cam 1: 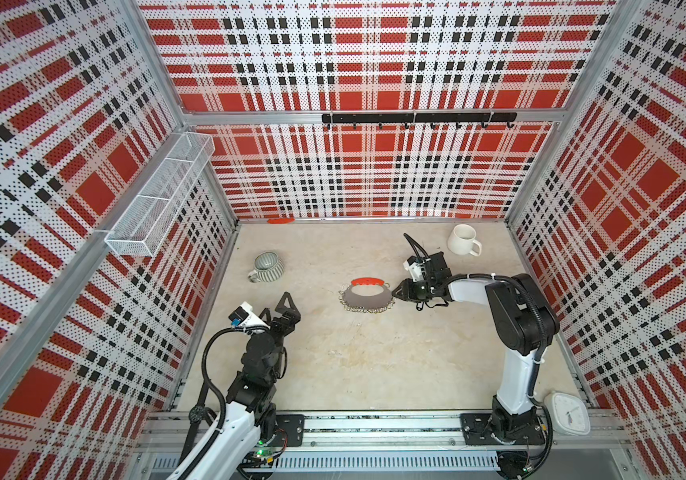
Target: Put the keys on the keyring
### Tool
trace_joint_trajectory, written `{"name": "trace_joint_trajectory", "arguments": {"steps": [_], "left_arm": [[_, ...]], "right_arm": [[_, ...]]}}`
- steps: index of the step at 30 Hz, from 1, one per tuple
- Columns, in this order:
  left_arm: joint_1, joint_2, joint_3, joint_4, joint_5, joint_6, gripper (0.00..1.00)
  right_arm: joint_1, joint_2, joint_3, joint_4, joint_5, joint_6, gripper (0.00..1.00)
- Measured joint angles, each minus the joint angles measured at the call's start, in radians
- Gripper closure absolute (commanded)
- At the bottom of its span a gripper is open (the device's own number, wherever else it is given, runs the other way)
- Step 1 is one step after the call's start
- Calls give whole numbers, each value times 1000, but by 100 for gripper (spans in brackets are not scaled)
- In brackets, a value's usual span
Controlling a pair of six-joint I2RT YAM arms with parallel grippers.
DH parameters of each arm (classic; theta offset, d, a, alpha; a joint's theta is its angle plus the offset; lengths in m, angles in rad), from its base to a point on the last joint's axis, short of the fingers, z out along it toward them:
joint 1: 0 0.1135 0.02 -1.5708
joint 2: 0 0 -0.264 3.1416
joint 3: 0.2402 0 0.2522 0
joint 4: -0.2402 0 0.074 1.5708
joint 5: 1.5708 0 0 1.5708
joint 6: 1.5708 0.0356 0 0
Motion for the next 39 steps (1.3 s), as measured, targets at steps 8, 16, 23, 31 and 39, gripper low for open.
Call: {"name": "trace_joint_trajectory", "arguments": {"steps": [8,16,23,31,39], "left_arm": [[80,-14,-1,-6,95,-3,1],[112,-6,-1,-6,153,-13,5],[114,2,-1,-6,185,-17,5],[114,-21,-1,-7,199,-27,6],[116,-26,-1,-16,209,-32,7]], "right_arm": [[0,-36,-82,86,18,34,66],[11,-44,-112,130,40,89,77],[25,-44,-112,130,53,119,78],[31,-36,-112,142,54,136,85],[31,-34,-110,153,53,140,85]]}}
